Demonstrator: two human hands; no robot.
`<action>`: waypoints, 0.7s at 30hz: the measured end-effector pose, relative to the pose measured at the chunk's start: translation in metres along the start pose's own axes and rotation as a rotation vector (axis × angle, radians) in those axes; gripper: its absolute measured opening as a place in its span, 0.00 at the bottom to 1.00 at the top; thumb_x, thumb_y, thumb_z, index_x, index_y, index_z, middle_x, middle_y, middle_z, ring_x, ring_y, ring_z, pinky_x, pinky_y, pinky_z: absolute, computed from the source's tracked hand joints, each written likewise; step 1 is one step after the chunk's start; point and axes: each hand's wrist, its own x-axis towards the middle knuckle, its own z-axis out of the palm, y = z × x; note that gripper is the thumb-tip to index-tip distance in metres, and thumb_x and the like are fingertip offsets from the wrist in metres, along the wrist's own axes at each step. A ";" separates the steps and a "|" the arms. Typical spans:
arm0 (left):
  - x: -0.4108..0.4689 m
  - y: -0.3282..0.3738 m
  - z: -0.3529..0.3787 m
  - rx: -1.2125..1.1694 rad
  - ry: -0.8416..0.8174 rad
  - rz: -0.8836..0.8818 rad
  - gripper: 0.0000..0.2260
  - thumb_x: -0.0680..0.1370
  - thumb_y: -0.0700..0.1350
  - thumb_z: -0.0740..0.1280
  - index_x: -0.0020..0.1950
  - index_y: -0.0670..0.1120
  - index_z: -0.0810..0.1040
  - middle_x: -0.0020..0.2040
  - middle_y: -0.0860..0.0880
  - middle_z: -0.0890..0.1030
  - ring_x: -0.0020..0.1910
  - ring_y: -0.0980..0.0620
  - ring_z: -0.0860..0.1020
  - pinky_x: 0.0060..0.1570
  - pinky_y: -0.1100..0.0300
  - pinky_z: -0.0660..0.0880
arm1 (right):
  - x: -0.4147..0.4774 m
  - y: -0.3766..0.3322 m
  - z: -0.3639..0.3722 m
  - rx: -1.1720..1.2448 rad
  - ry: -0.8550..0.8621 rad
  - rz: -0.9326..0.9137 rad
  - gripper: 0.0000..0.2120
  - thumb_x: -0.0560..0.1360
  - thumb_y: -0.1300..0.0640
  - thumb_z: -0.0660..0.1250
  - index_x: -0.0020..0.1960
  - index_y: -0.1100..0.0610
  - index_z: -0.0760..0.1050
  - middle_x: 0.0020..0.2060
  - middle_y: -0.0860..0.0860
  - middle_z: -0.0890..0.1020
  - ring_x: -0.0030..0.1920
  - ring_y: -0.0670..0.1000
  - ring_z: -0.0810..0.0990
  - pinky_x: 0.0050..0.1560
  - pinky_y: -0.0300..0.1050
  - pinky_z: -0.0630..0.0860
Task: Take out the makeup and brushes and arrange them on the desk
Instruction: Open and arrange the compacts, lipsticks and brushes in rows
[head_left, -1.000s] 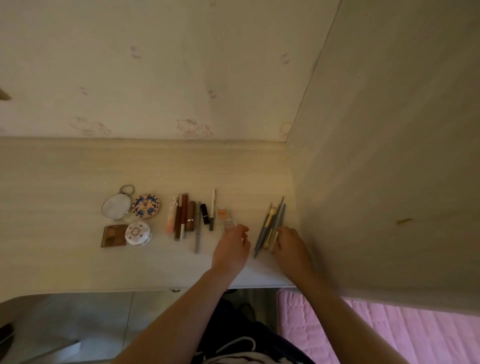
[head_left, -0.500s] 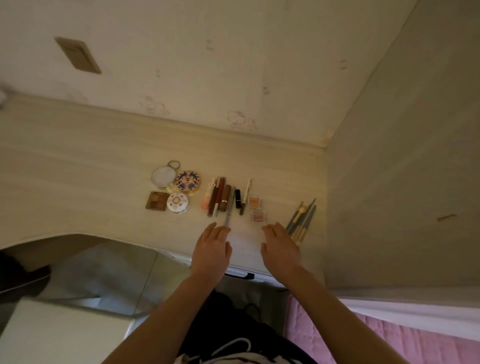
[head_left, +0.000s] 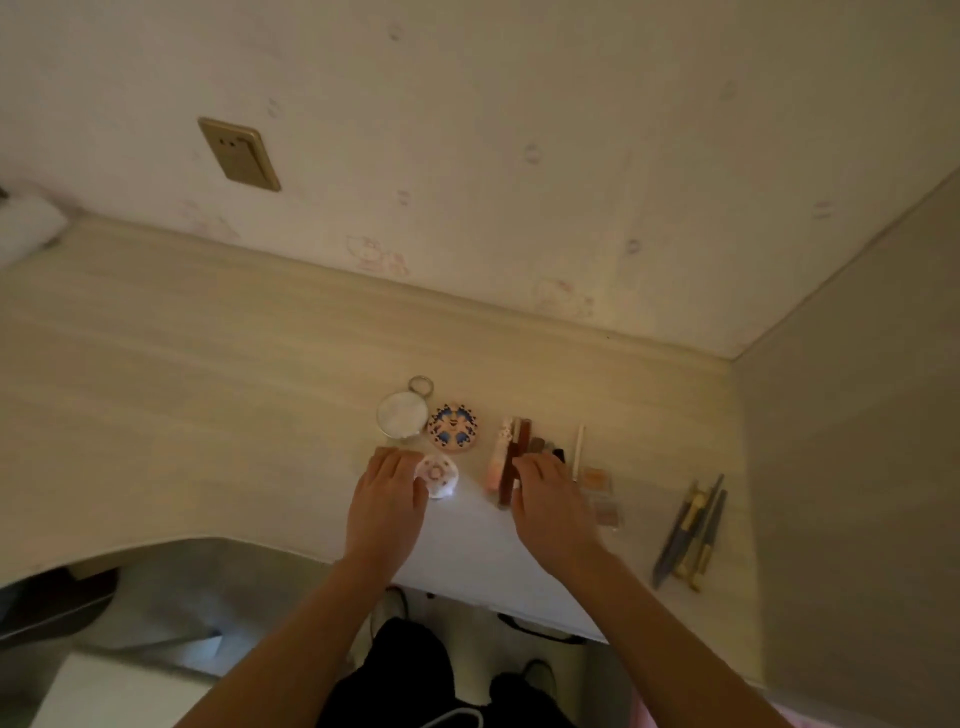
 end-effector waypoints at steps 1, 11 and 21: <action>0.010 -0.011 -0.005 0.003 -0.007 -0.007 0.11 0.77 0.38 0.65 0.59 0.40 0.78 0.58 0.42 0.79 0.63 0.42 0.73 0.57 0.48 0.75 | 0.009 -0.009 0.002 0.001 0.008 0.010 0.19 0.80 0.54 0.57 0.70 0.57 0.66 0.68 0.52 0.69 0.73 0.53 0.61 0.71 0.46 0.61; 0.090 -0.080 -0.022 -0.137 -0.122 -0.112 0.14 0.78 0.41 0.64 0.63 0.42 0.74 0.62 0.45 0.76 0.65 0.46 0.68 0.58 0.53 0.72 | 0.097 -0.084 0.026 -0.007 -0.014 0.132 0.20 0.81 0.50 0.54 0.70 0.57 0.64 0.67 0.52 0.69 0.70 0.53 0.62 0.71 0.47 0.60; 0.117 -0.094 -0.001 -0.046 -0.235 -0.125 0.20 0.79 0.51 0.63 0.69 0.44 0.69 0.68 0.47 0.69 0.69 0.47 0.62 0.64 0.57 0.67 | 0.144 -0.095 0.055 -0.105 -0.133 0.129 0.29 0.78 0.43 0.57 0.73 0.57 0.59 0.73 0.53 0.63 0.75 0.55 0.55 0.76 0.51 0.45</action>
